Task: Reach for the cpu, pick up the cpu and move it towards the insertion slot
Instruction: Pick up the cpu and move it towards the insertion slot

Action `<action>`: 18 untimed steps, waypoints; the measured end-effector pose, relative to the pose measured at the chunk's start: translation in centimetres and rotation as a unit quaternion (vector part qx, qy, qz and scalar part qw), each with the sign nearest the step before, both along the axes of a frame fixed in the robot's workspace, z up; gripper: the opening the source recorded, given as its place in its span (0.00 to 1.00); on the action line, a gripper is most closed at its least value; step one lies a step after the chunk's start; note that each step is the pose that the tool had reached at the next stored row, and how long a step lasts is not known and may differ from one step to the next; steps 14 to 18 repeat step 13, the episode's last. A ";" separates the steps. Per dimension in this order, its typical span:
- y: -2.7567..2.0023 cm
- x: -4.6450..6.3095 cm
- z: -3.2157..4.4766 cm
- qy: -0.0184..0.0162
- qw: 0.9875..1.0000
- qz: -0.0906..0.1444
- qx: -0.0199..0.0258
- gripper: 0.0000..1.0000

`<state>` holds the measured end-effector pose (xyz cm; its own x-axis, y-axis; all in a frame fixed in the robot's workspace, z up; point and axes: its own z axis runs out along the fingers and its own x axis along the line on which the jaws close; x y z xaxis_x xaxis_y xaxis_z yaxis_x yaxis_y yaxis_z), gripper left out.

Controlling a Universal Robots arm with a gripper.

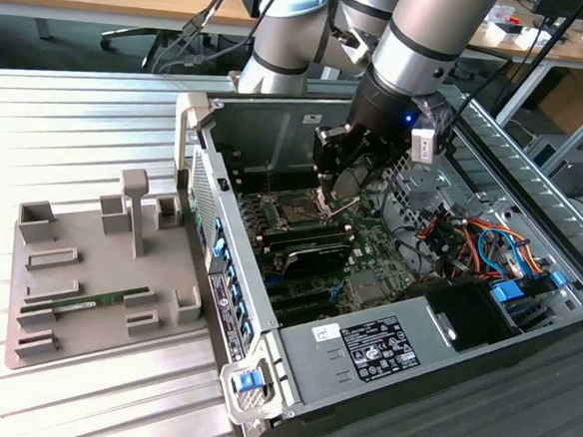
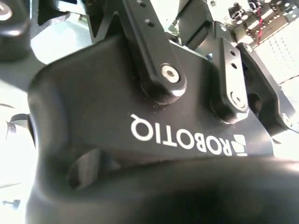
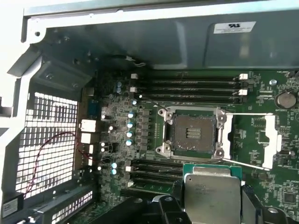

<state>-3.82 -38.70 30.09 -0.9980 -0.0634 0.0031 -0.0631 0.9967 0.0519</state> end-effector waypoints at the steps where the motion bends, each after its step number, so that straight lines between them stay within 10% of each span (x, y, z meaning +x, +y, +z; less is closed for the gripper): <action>1: 0.32 0.3 -0.01 0.000 1.000 0.000 0.000 0.55; 7: 1.37 1.1 -0.01 0.000 1.000 0.000 0.000 0.55; 18: 1.41 1.1 -0.01 0.000 1.000 0.000 0.000 0.55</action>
